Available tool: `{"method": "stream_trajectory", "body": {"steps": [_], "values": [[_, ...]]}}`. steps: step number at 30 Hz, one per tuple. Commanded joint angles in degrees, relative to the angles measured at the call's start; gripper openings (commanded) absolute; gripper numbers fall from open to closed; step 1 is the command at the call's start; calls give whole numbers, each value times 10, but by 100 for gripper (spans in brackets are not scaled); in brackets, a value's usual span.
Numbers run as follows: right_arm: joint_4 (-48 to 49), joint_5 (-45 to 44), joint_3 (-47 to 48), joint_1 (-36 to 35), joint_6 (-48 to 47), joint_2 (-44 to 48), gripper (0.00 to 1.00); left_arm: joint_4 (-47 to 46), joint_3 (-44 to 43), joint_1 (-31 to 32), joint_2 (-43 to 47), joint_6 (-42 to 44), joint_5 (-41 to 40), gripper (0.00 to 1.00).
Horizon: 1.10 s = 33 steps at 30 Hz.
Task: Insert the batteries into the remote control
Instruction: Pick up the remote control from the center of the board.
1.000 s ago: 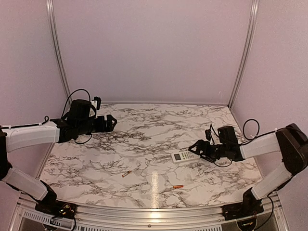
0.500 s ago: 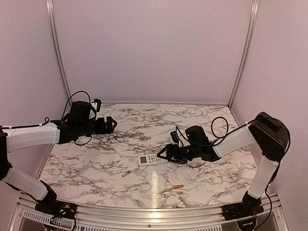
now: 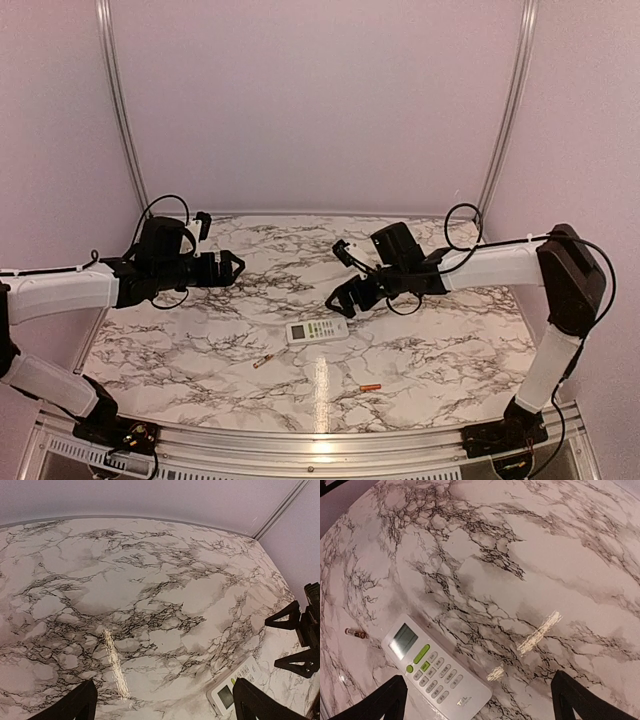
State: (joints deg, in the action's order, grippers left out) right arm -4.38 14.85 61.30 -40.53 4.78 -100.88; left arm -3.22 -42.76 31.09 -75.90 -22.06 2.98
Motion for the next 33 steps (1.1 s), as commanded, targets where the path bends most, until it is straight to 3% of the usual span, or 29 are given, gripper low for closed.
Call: {"method": "stream_trajectory", "body": {"steps": [1, 3, 8, 25, 33], "values": [[-39, 63, 21, -3, -143, 1, 99, -18, 0, 2, 16, 6, 1, 99], [-74, 107, 48, -3, -182, -13, 99, -22, 3, 2, 21, 5, 2, 99], [-144, 117, 134, -11, -235, -80, 99, -24, 3, 2, 25, 2, 4, 99], [-298, -11, 274, -90, -342, -216, 99, -20, 1, 2, 33, 2, 6, 99], [-359, -40, 331, -102, -361, -268, 91, -17, -3, 2, 34, 2, 5, 99]]}}
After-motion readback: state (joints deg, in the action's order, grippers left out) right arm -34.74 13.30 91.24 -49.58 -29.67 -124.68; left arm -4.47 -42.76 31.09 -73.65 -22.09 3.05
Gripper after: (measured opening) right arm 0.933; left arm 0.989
